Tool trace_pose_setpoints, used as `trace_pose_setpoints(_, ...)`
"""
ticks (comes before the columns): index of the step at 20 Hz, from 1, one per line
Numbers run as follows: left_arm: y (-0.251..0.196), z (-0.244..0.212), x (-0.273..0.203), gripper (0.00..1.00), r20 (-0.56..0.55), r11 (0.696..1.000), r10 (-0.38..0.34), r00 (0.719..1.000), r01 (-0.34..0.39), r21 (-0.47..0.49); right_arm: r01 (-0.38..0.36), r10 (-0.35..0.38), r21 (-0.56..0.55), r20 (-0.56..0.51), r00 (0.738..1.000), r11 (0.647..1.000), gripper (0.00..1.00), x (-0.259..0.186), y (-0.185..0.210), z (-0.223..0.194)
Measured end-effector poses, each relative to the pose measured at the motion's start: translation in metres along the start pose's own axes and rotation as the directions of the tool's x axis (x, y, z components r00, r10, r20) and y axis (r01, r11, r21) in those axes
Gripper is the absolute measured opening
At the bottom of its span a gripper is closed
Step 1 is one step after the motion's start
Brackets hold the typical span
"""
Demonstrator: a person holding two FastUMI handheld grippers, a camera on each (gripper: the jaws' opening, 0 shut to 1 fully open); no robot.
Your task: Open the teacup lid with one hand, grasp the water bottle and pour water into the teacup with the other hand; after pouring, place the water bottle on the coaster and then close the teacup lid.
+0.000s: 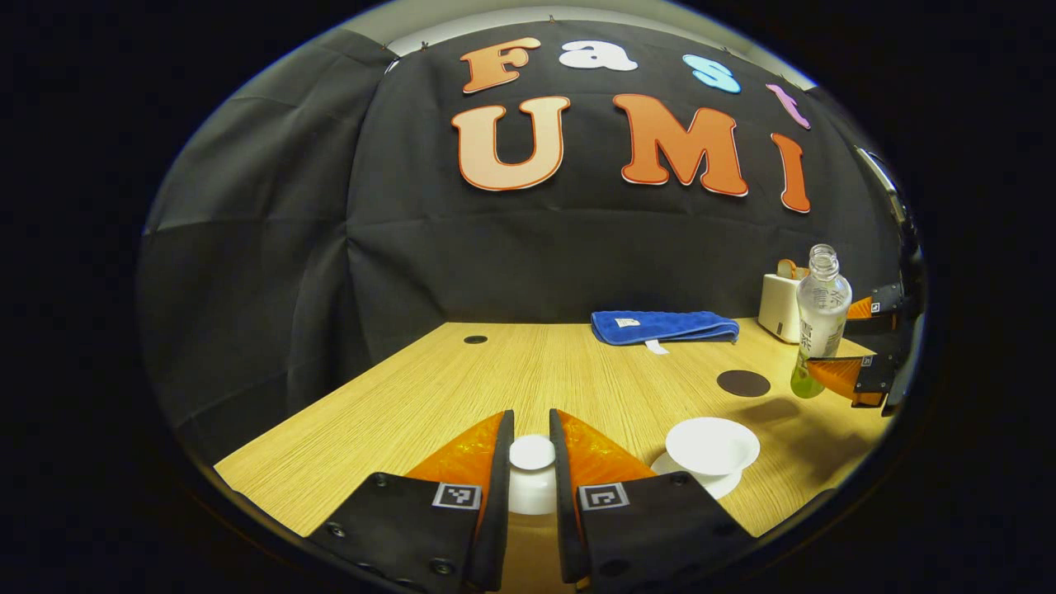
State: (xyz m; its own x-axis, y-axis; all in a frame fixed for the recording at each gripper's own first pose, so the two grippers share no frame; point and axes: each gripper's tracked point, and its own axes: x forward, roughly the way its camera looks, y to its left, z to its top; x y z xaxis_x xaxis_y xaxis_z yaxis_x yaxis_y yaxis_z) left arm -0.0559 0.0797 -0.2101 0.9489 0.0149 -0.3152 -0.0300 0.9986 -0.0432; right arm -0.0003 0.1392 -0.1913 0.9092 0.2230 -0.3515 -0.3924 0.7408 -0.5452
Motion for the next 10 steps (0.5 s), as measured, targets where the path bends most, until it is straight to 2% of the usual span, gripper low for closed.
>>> trace_pose_setpoints(2, 0.004, 0.0, -0.001, 0.29, 0.001, 1.0, 0.002, 1.0, -0.002, 0.0, 0.037, -0.037, -0.075, -0.001, 0.999, 0.996, 0.67, 0.003, -0.003, 0.001)
trace_pose_setpoints(4, 0.007, -0.001, -0.001, 0.29, 0.003, 1.0, 0.004, 1.0, -0.004, 0.0, 0.083, -0.082, -0.194, 0.012, 0.997, 0.977, 0.63, 0.007, -0.007, 0.006)
trace_pose_setpoints(10, 0.014, -0.008, -0.004, 0.29, -0.006, 1.0, 0.006, 1.0, -0.007, -0.021, 0.127, -0.115, -0.404, 0.055, 0.992, 0.906, 0.63, 0.013, -0.002, 0.016)
